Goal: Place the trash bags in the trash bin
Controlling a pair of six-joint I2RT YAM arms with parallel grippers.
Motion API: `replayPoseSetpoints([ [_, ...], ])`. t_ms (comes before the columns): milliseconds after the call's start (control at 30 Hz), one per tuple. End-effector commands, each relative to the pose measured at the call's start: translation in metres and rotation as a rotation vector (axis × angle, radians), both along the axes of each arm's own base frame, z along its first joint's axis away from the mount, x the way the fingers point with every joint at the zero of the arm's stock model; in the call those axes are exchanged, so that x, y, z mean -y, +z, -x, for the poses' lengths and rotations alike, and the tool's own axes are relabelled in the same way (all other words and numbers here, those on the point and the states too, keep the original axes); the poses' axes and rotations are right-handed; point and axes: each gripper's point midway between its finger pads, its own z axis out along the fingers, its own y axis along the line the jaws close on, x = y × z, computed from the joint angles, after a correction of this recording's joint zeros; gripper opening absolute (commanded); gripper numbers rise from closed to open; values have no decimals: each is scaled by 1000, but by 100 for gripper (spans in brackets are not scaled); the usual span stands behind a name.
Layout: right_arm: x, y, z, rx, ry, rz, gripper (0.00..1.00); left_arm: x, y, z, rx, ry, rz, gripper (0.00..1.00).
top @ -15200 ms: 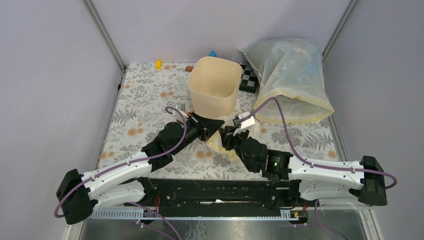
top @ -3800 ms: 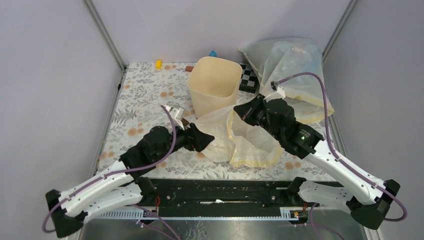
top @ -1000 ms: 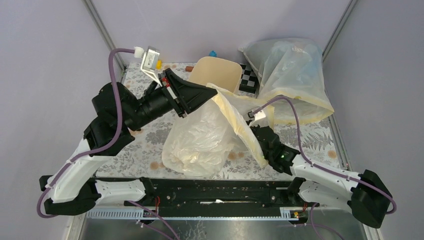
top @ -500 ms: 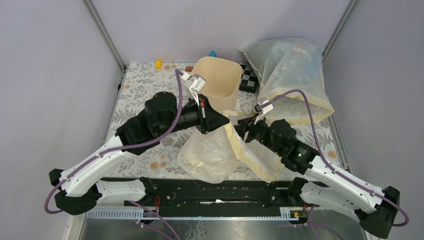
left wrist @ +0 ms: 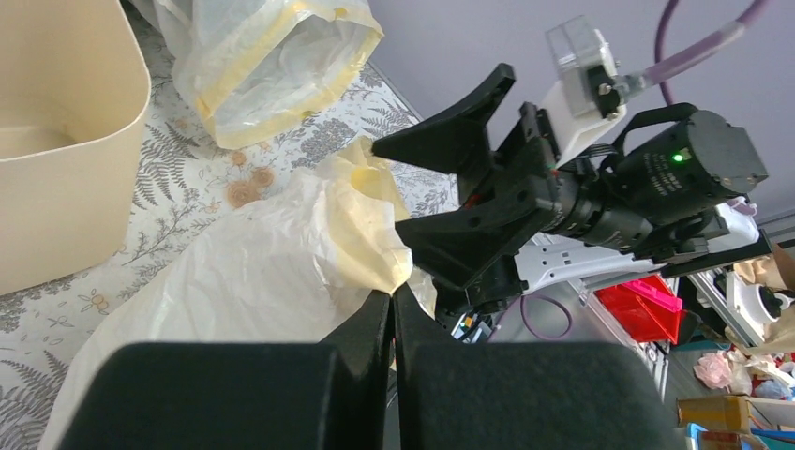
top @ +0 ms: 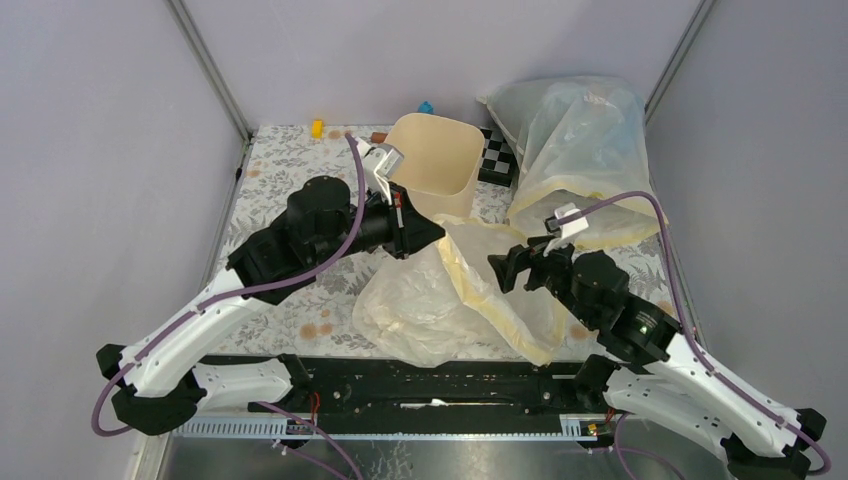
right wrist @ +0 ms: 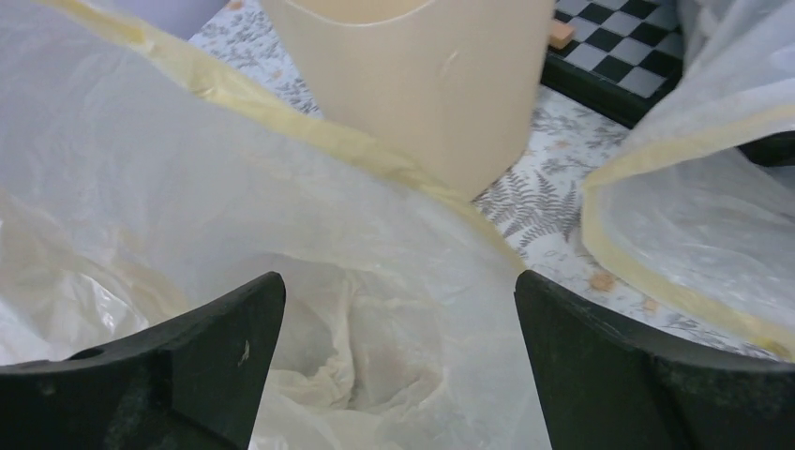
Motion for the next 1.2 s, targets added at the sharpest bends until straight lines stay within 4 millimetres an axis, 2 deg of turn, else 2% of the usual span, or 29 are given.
replayPoseSetpoints([
  [0, 33, 4, -5, 26, -141, 42, 100, -9, 34, 6, 79, -23, 57, 0],
  [233, 39, -12, -15, -9, -224, 91, 100, -15, 43, 18, 97, -64, 54, 0],
  [400, 20, -23, -16, -50, -148, 128, 100, -20, 56, 24, 119, -78, 70, 0],
  [433, 18, -24, -17, -55, -145, 131, 94, -21, 59, 24, 122, -74, 70, 0],
  [467, 17, -23, -18, -58, -146, 130, 83, -22, 60, 24, 123, -70, 68, 0],
  [567, 13, -5, -20, -43, -144, 95, 22, -27, 64, 22, 129, -49, 60, 0],
  [600, 12, 5, -19, -31, -140, 72, 11, -29, 66, 21, 131, -40, 56, 0],
  [667, 9, 29, -18, -6, -126, 29, 1, -33, 73, 20, 140, -20, 54, 0],
  [800, 3, 87, -16, 54, -89, -52, 0, -42, 97, 21, 176, 5, 78, 0],
  [867, -2, 117, -15, 85, -67, -91, 0, -46, 117, 21, 203, 18, 108, 0],
  [933, -7, 148, -16, 115, -48, -126, 0, -53, 148, 23, 246, 41, 166, 0],
  [1067, -12, 212, -24, 190, -61, -182, 0, -62, 191, 11, 317, 135, 269, 0],
  [1167, -3, 267, -31, 276, -122, -241, 0, -69, 213, -4, 370, 230, 319, 0],
])
